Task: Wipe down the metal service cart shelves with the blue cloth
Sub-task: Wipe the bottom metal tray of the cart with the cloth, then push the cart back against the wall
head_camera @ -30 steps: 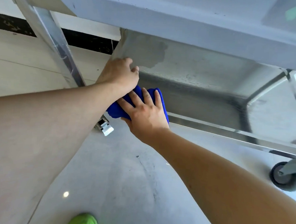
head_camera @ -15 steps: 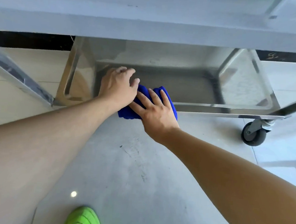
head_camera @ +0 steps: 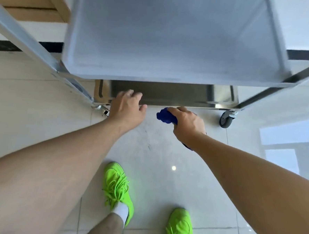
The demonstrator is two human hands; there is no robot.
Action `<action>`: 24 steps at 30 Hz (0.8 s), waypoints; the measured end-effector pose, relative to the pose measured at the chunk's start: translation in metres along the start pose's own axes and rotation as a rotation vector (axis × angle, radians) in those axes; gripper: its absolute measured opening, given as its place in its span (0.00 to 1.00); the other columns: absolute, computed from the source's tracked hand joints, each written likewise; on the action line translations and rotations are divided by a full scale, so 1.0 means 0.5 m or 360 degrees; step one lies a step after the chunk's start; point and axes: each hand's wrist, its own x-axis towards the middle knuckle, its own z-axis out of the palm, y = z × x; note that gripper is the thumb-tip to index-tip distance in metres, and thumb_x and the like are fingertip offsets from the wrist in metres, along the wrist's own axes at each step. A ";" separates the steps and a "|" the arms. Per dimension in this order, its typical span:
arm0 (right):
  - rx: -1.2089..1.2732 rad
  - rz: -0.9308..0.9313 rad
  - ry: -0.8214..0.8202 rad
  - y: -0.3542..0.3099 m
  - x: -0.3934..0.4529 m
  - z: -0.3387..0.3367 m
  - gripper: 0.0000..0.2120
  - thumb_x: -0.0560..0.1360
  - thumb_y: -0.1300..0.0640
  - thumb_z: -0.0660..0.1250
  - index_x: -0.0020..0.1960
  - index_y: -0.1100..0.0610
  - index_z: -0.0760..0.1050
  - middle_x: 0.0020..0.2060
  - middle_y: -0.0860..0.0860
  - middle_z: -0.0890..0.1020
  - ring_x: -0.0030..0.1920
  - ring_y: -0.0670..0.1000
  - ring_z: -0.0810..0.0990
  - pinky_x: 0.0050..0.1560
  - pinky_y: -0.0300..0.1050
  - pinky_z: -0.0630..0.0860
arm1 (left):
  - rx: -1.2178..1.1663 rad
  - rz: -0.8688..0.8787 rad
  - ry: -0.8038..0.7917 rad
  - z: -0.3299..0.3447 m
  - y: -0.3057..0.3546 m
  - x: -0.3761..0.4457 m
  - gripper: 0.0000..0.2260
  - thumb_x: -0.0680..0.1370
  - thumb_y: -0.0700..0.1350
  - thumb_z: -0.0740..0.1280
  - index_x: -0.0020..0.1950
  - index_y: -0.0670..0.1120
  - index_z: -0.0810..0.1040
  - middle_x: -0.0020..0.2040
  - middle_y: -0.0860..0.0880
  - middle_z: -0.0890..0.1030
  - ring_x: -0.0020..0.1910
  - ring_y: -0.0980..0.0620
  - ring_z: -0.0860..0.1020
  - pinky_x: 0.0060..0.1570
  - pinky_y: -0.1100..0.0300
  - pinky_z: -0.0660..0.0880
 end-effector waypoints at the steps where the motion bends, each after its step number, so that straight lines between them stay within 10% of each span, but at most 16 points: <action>1: 0.0011 0.0006 -0.0002 -0.015 -0.028 -0.043 0.29 0.77 0.65 0.62 0.72 0.41 0.69 0.64 0.45 0.77 0.56 0.56 0.76 0.47 0.49 0.77 | 0.0007 -0.0022 -0.0020 -0.041 0.015 -0.029 0.20 0.78 0.53 0.63 0.66 0.44 0.75 0.64 0.40 0.75 0.64 0.39 0.71 0.62 0.47 0.72; 24: -0.0001 0.0075 0.0616 -0.225 -0.387 -1.024 0.21 0.80 0.59 0.62 0.70 0.42 0.69 0.59 0.47 0.78 0.50 0.55 0.78 0.42 0.49 0.76 | -0.0067 0.0161 0.0207 -1.023 0.479 -0.163 0.23 0.80 0.56 0.57 0.74 0.49 0.66 0.74 0.46 0.67 0.72 0.44 0.63 0.66 0.48 0.67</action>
